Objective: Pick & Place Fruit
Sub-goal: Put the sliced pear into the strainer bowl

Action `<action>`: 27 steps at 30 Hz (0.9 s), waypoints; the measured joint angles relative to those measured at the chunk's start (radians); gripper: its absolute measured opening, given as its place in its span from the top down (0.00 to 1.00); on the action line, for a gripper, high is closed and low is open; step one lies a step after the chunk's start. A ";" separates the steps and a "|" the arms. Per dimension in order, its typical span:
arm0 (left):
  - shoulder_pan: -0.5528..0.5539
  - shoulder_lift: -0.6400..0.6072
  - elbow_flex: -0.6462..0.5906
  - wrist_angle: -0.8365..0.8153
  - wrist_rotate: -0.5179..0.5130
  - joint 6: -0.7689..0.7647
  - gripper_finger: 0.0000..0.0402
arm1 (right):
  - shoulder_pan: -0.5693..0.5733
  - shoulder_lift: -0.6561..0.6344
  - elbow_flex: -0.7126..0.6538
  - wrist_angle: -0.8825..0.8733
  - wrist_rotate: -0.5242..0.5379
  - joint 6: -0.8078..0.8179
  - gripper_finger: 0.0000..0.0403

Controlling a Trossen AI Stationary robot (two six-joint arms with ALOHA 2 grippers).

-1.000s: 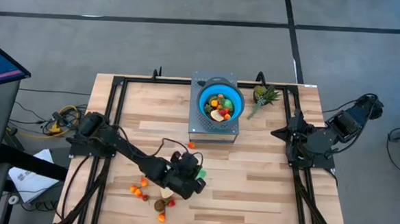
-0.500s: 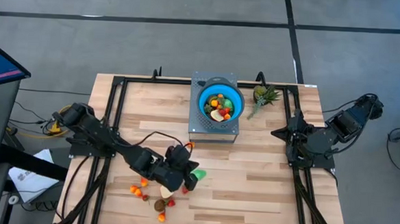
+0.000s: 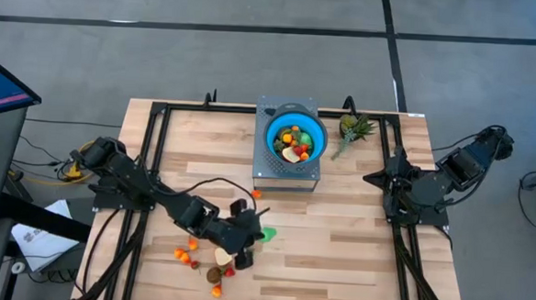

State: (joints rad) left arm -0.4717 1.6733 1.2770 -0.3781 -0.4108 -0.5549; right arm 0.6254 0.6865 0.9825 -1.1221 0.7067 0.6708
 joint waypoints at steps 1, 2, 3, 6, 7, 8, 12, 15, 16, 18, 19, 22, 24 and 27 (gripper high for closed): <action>0.002 0.000 0.000 -0.001 -0.002 0.004 1.00 | 0.000 0.000 0.000 0.000 0.000 0.001 1.00; 0.008 0.000 0.000 -0.003 -0.003 0.011 0.99 | 0.000 0.000 0.000 0.000 0.000 0.002 1.00; 0.016 0.000 0.000 -0.003 0.002 0.023 0.98 | 0.000 0.000 0.000 0.001 0.000 0.002 1.00; 0.041 0.000 0.000 -0.005 0.075 0.028 0.92 | 0.000 0.000 0.000 0.007 0.000 0.004 1.00; 0.051 0.000 0.000 -0.008 0.114 0.028 0.88 | 0.000 0.000 0.000 0.011 0.000 0.015 1.00; 0.060 0.000 0.000 -0.011 0.150 0.028 0.84 | 0.000 0.000 0.000 0.011 0.000 0.032 1.00; 0.090 0.000 0.000 -0.046 0.264 0.042 0.65 | 0.000 0.002 0.000 0.011 0.000 0.085 1.00; 0.104 0.001 0.000 -0.060 0.338 0.129 0.50 | 0.001 0.023 0.000 0.009 0.001 0.089 1.00; 0.107 0.001 0.000 -0.060 0.343 0.157 0.45 | 0.001 0.031 0.000 0.009 0.001 0.089 1.00; 0.113 0.001 0.000 -0.057 0.349 0.205 0.36 | 0.001 0.047 0.000 0.008 0.001 0.089 1.00; 0.116 0.001 0.000 -0.052 0.349 0.225 0.32 | 0.001 0.054 0.000 0.008 0.001 0.089 1.00; 0.120 0.001 0.000 -0.044 0.348 0.268 0.23 | 0.001 0.078 0.000 0.007 0.001 0.082 1.00; 0.120 0.004 0.000 -0.040 0.341 0.268 0.19 | 0.001 0.093 0.000 0.007 0.001 0.082 1.00; 0.120 0.033 0.001 -0.042 0.297 0.267 0.17 | 0.001 0.108 0.000 0.007 0.001 0.082 1.00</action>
State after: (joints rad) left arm -0.3519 1.7062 1.2784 -0.4202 -0.1137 -0.2882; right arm 0.6262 0.7942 0.9825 -1.1149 0.7074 0.7525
